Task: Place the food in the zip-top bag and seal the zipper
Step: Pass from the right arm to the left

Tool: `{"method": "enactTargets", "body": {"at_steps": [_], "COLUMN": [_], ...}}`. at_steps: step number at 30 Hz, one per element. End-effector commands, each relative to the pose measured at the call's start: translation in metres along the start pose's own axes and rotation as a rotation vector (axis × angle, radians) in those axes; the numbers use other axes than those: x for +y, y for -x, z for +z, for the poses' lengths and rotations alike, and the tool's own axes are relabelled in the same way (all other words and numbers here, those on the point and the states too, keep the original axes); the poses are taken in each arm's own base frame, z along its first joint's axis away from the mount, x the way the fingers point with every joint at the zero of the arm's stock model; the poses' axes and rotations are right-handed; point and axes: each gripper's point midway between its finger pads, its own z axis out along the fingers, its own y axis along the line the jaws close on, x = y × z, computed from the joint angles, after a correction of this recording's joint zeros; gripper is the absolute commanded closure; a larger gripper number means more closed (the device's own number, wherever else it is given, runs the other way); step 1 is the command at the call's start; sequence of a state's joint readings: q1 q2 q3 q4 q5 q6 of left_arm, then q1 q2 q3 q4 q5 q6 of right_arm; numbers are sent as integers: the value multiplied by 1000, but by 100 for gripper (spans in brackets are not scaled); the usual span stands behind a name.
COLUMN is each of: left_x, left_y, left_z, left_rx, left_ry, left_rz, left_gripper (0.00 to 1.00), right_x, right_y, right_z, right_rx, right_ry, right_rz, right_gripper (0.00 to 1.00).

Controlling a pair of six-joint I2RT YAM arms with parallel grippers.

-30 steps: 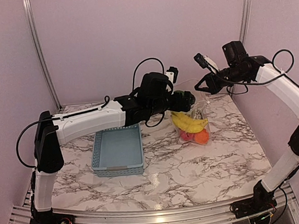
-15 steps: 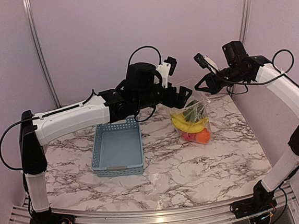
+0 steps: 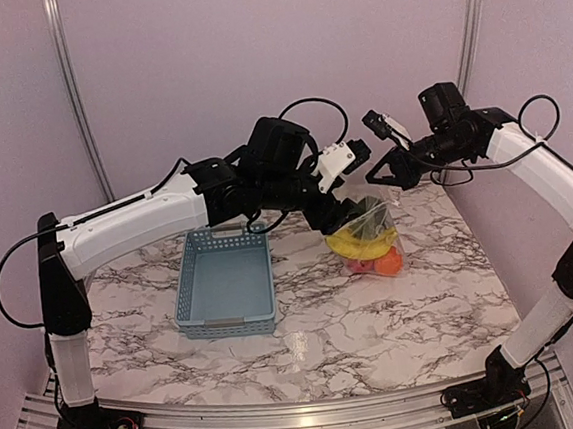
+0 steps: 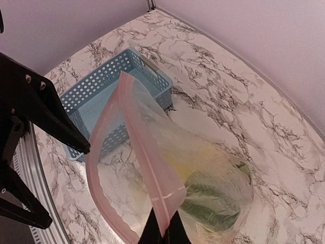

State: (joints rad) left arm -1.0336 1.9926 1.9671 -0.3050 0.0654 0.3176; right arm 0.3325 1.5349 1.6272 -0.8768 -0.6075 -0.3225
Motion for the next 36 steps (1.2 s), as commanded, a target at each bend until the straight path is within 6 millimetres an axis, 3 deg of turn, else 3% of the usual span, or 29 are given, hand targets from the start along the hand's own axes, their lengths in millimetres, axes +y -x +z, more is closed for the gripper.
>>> {"method": "enactTargets", "body": {"at_steps": [1,8,12,19,29,32,36], "left_x": [-9,-33,-22,-6,-9,-12,-15], "left_y": [-33,-46,-58,-57,-44,-27,1], "left_z": [17,24,31,34,25,14,-4], "left_rx": [135,192,242,252,213,155,65], "left_ry": [-2,-55,17,108,103,90,61], "left_rz": [114,166,162,152,138,90,-4], "left_gripper": [26,32,41,71,96,99,100], "right_x": [28,31,37,50,52,42,22], "right_y": [8,10,11,10,14,21,32], "right_z": [-9,-11,-11,-14,-15,-24,-57], "right_rx": [-25,-27,-30,-33,-38,-40,-111], "right_ry": [65,69,100,149,166,156,187], "right_rz": [-70,-73,-78,-106,-104,-91,-54], "right_gripper": [100,100,100,100,100,90,72]}}
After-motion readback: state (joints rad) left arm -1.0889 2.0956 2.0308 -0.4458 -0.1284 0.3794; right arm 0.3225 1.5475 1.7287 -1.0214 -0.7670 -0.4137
